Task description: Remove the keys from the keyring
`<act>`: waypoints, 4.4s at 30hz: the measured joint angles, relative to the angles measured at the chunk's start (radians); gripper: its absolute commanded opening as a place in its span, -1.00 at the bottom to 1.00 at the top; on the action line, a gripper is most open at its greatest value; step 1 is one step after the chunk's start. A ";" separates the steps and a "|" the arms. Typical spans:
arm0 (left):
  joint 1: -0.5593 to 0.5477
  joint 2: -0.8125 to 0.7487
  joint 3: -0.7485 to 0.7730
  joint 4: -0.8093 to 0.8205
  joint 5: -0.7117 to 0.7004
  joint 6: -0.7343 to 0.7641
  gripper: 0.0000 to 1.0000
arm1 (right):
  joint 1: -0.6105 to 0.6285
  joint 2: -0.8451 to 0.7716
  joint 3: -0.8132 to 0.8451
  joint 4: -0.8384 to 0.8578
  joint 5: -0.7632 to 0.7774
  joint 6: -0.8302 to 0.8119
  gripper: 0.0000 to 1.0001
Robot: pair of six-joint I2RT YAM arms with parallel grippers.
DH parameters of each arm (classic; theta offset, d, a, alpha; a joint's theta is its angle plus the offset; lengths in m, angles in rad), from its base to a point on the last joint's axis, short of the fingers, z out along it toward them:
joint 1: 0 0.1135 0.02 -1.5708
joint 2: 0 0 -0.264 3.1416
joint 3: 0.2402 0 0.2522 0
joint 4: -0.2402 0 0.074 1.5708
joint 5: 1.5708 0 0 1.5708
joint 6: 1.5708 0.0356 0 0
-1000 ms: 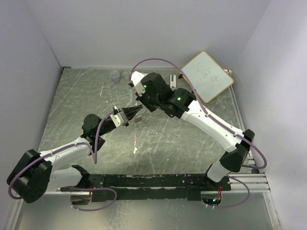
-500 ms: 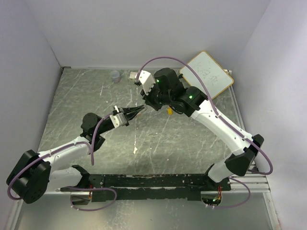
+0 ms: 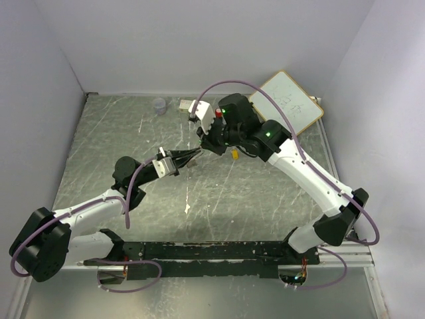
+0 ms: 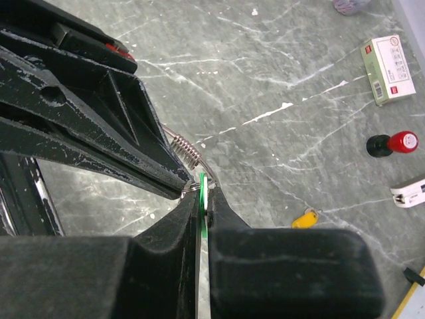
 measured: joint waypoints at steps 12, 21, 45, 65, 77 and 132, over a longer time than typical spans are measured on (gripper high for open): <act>-0.002 0.001 0.008 -0.078 0.046 -0.005 -0.28 | 0.006 -0.041 -0.106 0.045 0.039 0.051 -1.00; -0.009 0.031 0.031 -0.078 0.045 -0.047 0.95 | 0.013 -0.055 -0.110 0.115 0.101 0.116 -1.00; -0.013 0.079 0.023 -0.014 -0.143 -0.065 0.72 | 0.096 -0.053 -0.056 0.106 0.237 0.196 -1.00; 0.030 0.171 0.008 0.166 -0.128 -0.198 -0.06 | 0.123 -0.042 -0.053 0.075 0.279 0.203 -1.00; 0.053 0.177 -0.012 0.241 -0.092 -0.266 0.96 | 0.130 -0.042 -0.053 0.076 0.290 0.203 -1.00; 0.053 0.187 -0.061 0.367 -0.094 -0.390 -0.84 | 0.141 -0.040 -0.060 0.092 0.319 0.215 -1.00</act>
